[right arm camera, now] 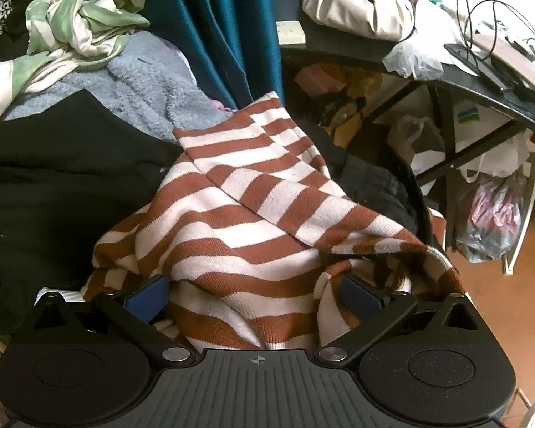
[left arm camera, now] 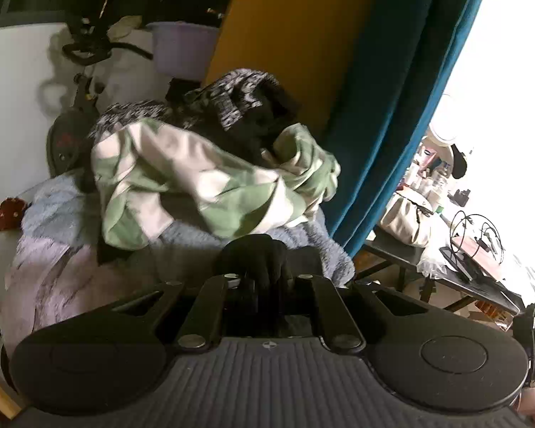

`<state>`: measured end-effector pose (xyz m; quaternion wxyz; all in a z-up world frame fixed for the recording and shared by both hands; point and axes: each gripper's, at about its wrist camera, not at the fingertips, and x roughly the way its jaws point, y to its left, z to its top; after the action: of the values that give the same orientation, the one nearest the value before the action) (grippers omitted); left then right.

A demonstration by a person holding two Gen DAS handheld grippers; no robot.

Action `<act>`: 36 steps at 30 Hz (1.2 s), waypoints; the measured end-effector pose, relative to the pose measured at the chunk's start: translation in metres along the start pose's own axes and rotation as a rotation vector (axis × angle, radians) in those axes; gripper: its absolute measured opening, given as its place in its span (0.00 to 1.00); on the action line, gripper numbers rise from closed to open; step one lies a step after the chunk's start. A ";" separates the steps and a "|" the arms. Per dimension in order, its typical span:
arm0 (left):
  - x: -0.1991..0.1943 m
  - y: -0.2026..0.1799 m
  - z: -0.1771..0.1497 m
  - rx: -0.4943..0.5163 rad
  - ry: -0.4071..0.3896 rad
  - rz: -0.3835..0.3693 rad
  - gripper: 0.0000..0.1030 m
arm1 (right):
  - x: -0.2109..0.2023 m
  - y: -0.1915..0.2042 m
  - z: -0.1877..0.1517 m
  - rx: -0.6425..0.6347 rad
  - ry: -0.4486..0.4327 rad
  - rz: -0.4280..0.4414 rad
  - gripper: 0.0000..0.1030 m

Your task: Fold clothes

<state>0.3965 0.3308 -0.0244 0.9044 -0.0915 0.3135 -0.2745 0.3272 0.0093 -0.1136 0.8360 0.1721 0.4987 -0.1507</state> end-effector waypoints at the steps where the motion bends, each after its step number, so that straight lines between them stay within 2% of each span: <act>1: 0.001 0.001 -0.002 -0.004 0.004 0.001 0.09 | -0.002 0.001 0.001 0.001 -0.010 0.007 0.99; 4: 0.003 0.004 -0.008 -0.010 0.017 -0.003 0.09 | -0.007 0.004 0.004 -0.028 -0.039 0.019 0.99; 8: 0.007 0.008 -0.016 -0.022 0.034 -0.007 0.09 | -0.001 0.016 0.007 -0.105 -0.039 0.026 0.93; 12: 0.008 0.018 -0.021 -0.058 0.054 -0.008 0.09 | 0.025 0.028 0.006 -0.149 0.026 -0.006 0.91; 15: 0.010 0.024 -0.025 -0.081 0.073 -0.012 0.09 | 0.045 0.033 0.002 -0.148 0.100 0.005 0.88; 16: 0.010 0.026 -0.026 -0.088 0.079 -0.014 0.09 | 0.048 0.035 0.001 -0.155 0.098 0.003 0.88; 17: 0.011 0.027 -0.027 -0.088 0.086 -0.016 0.09 | 0.048 0.036 0.000 -0.165 0.085 -0.001 0.84; 19: 0.012 0.028 -0.030 -0.085 0.098 -0.017 0.09 | 0.044 0.036 0.002 -0.168 0.061 -0.003 0.70; 21: 0.014 0.029 -0.031 -0.089 0.104 -0.020 0.09 | 0.036 0.031 0.008 -0.137 0.027 -0.001 0.25; 23: 0.016 0.031 -0.031 -0.098 0.108 -0.022 0.09 | 0.025 0.019 0.014 -0.068 -0.009 0.036 0.17; 25: 0.018 0.032 -0.031 -0.108 0.110 -0.025 0.09 | 0.014 0.007 0.021 -0.001 -0.056 0.069 0.12; 30: 0.024 0.031 -0.028 -0.102 0.110 -0.029 0.09 | -0.032 -0.012 0.033 0.118 -0.261 0.147 0.11; 33: 0.029 0.030 -0.027 -0.097 0.121 -0.031 0.09 | -0.055 -0.012 0.026 0.104 -0.376 0.168 0.11; 34: 0.030 0.030 -0.028 -0.101 0.127 -0.032 0.09 | -0.058 -0.010 0.023 0.082 -0.396 0.161 0.11; 36: 0.034 0.030 -0.029 -0.110 0.140 -0.035 0.09 | -0.053 -0.011 0.019 0.062 -0.370 0.140 0.11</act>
<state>0.4142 0.3372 -0.0749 0.8689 -0.1273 0.3888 -0.2785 0.3129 -0.0043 -0.0595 0.9161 0.2015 0.3186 -0.1368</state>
